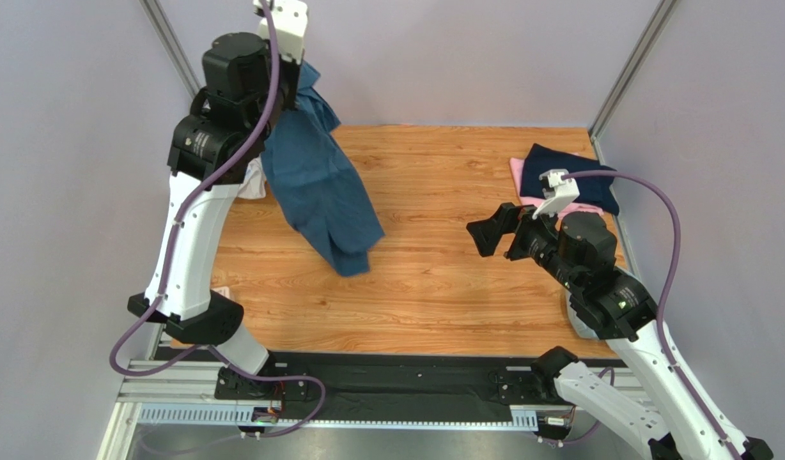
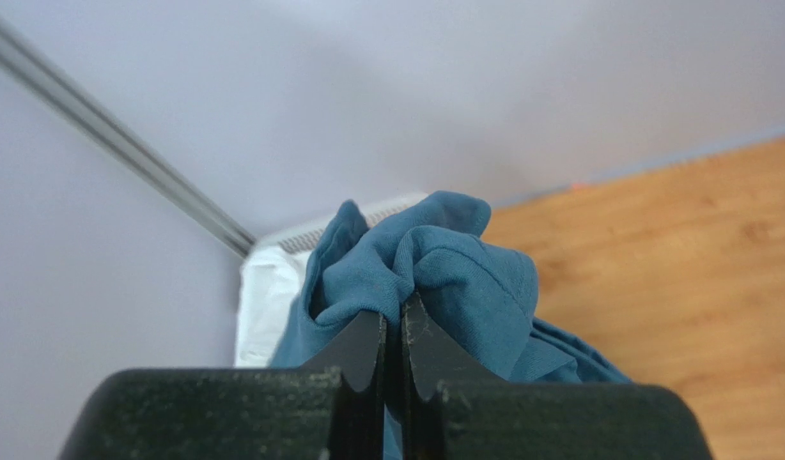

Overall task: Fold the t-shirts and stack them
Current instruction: Move the tshirt to the center of the board, then flatten out the tshirt

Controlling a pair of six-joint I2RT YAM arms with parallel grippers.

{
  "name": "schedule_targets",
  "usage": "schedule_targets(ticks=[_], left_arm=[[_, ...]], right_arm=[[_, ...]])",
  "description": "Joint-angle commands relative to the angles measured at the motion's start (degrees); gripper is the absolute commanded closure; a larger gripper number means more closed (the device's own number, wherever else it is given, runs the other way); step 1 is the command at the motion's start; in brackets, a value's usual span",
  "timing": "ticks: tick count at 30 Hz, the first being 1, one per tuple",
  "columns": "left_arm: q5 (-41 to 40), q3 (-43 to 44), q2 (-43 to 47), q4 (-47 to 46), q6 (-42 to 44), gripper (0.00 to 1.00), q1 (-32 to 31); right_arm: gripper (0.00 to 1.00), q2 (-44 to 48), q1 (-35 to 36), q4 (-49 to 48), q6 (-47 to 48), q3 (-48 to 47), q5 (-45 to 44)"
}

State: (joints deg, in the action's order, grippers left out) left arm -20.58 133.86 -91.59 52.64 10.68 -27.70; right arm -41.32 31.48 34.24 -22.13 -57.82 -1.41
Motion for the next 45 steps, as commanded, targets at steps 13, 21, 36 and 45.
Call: schedule_targets(ticks=[13, 21, 36, 45], left_arm=[[16.9, -25.9, 11.0, 4.6, -5.6, 1.00, -18.0], [34.7, -19.5, 2.9, 7.8, -12.7, 0.59, -19.9], [22.9, -38.7, 1.4, -3.7, -5.8, 0.00, -4.0], [27.6, -40.3, -12.1, -2.0, -7.8, 0.00, 5.6]], right_arm=[[0.00, 1.3, 0.2, -0.8, -0.5, -0.5, -0.1], [0.00, 1.8, 0.3, -0.9, -0.9, 0.3, -0.5], [0.00, -1.8, 0.3, -0.8, -1.2, 0.8, -0.4], [0.00, -12.3, 0.3, -2.3, -4.3, 5.9, 6.2]])
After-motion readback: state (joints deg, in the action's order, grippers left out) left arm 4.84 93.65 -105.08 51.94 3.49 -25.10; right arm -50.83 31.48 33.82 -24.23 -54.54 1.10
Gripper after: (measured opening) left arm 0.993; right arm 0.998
